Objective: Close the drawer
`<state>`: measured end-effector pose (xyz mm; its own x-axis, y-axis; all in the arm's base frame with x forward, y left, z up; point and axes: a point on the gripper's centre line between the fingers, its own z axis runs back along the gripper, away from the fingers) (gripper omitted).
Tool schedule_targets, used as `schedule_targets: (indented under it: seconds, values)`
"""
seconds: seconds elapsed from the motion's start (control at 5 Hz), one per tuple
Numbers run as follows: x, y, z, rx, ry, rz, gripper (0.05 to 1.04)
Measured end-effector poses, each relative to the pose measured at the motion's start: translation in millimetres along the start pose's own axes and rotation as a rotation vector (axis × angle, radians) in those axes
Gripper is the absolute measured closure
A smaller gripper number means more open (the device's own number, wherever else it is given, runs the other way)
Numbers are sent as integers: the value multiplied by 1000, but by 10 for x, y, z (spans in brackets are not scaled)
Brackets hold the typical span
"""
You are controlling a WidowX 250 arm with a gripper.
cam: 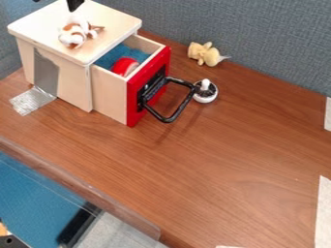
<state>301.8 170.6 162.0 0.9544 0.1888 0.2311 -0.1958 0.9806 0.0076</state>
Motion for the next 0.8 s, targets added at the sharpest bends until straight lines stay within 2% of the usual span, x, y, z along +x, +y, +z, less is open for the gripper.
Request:
schedule_targets:
  seconds: [0.2,0.4,0.6,0.8]
  values:
    - [-27,-23,-109,-16,34,4,84]
    - [44,-392,-144,-62,45,-74,84]
    - [96,-762,-149,-80,49,-167,84]
    - [139,-1160,-210,-37,52,-280,84]
